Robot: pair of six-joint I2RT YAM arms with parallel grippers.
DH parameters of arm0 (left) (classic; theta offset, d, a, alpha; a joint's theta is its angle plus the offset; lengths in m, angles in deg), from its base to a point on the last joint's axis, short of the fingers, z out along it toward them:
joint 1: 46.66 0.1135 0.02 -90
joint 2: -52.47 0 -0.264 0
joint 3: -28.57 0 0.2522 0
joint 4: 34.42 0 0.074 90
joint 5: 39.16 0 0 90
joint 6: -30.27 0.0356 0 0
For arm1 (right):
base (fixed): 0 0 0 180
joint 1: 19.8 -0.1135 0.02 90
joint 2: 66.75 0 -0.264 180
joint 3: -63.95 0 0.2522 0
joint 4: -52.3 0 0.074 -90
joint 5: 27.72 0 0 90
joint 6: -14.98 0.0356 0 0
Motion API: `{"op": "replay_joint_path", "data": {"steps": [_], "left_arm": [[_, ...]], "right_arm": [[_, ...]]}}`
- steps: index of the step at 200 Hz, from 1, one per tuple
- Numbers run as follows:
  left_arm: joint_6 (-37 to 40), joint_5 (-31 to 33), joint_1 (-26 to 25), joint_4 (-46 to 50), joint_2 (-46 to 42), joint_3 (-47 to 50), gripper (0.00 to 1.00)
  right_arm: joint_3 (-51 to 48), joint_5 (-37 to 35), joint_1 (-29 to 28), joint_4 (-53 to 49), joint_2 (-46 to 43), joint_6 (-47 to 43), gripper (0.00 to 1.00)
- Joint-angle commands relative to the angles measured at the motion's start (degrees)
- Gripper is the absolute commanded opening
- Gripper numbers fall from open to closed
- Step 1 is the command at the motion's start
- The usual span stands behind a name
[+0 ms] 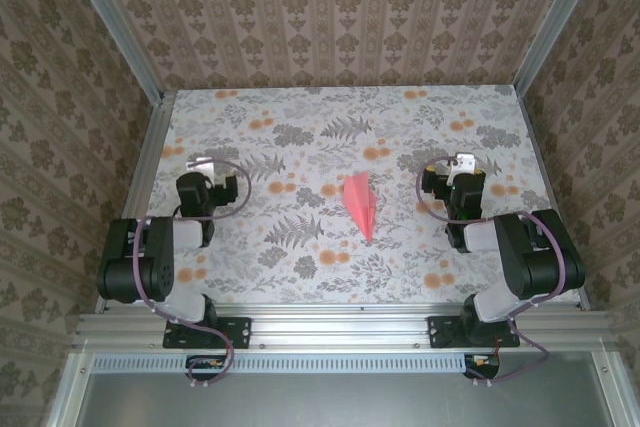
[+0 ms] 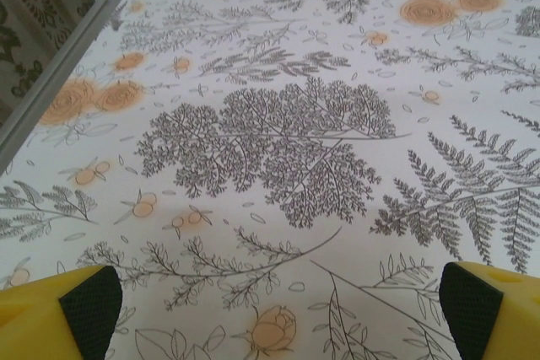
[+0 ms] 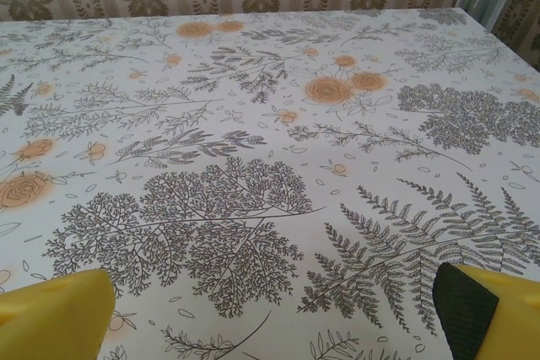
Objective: Fold a paper plane with a square sheet of paper (pick it up from the middle)
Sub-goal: Reset both arms
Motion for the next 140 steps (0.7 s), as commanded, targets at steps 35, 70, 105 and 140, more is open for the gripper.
{"op": "replay_joint_path", "data": {"steps": [35, 70, 105, 140], "left_arm": [[1.66, 0.58, -0.44, -3.21, -0.45, 0.02, 1.00], [1.66, 0.33, -0.37, -3.12, -0.47, -0.04, 1.00], [1.62, 0.07, -0.24, -2.90, -0.45, -0.20, 1.00], [1.57, -0.19, -0.23, -2.90, -0.49, -0.20, 1.00]], "right_arm": [[0.47, -1.31, -0.27, 2.12, 0.13, 0.39, 1.00], [0.38, -1.20, -0.37, 2.25, 0.13, 0.17, 1.00], [0.38, -1.22, -0.36, 2.19, 0.13, 0.22, 1.00], [0.43, -1.25, -0.36, 2.21, 0.12, 0.24, 1.00]]}}
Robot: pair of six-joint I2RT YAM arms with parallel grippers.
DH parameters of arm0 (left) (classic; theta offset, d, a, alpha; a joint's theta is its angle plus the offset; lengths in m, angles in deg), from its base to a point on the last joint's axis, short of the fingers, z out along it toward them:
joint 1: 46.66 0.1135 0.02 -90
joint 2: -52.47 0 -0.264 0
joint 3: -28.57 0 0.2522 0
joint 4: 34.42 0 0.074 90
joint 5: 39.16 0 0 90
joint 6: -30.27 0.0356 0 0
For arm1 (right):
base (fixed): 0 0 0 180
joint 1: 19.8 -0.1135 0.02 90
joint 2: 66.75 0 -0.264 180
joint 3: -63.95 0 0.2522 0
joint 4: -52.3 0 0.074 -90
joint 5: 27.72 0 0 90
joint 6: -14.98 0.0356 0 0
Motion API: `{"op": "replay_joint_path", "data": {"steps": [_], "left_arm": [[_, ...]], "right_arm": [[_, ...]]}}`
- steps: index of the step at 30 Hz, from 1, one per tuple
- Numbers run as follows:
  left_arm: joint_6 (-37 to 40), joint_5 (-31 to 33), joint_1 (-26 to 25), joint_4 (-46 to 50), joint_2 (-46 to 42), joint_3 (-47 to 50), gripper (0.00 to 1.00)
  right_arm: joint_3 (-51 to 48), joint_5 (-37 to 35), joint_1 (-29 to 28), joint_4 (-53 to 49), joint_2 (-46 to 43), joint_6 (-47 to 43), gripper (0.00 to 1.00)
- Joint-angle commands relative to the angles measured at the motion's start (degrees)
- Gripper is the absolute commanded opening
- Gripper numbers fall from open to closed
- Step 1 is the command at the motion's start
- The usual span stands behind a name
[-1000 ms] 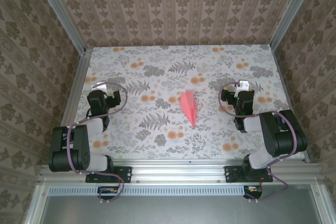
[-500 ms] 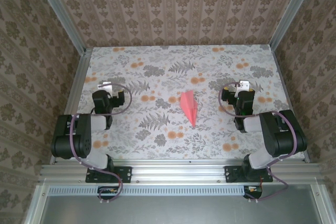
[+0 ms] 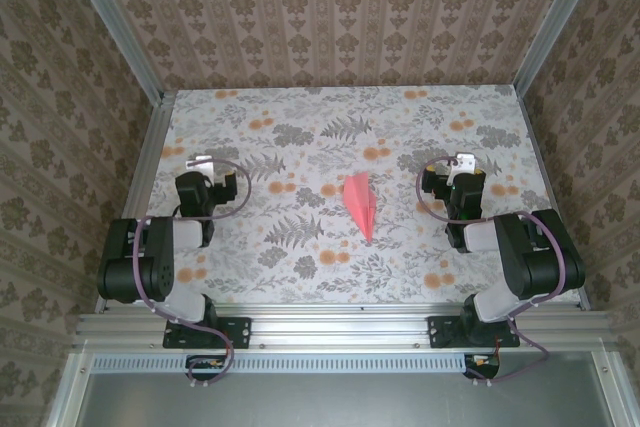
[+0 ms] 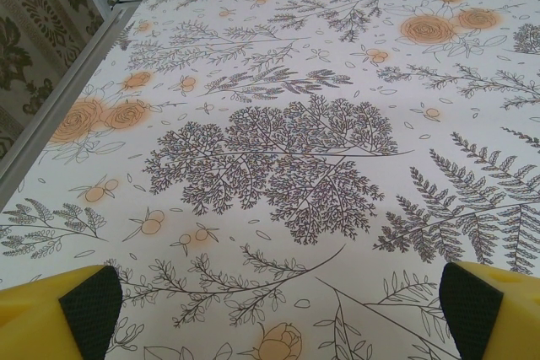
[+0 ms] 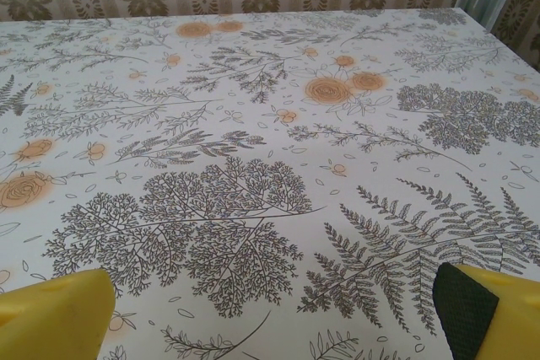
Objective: Fold a paper plane with a square sheet of paper (pick it up from the middle)
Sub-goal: Reset both arms
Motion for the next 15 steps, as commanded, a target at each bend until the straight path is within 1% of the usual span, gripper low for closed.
{"op": "replay_joint_path", "data": {"steps": [1, 15], "left_arm": [[0.94, -0.35, -0.24, -1.65, -0.51, -0.20, 1.00], [0.94, -0.89, 0.08, -1.56, -0.49, -0.27, 1.00]], "right_arm": [[0.45, -1.22, -0.36, 2.19, 0.12, 0.24, 1.00], [0.39, -1.16, -0.35, 2.19, 0.13, 0.24, 1.00]]}}
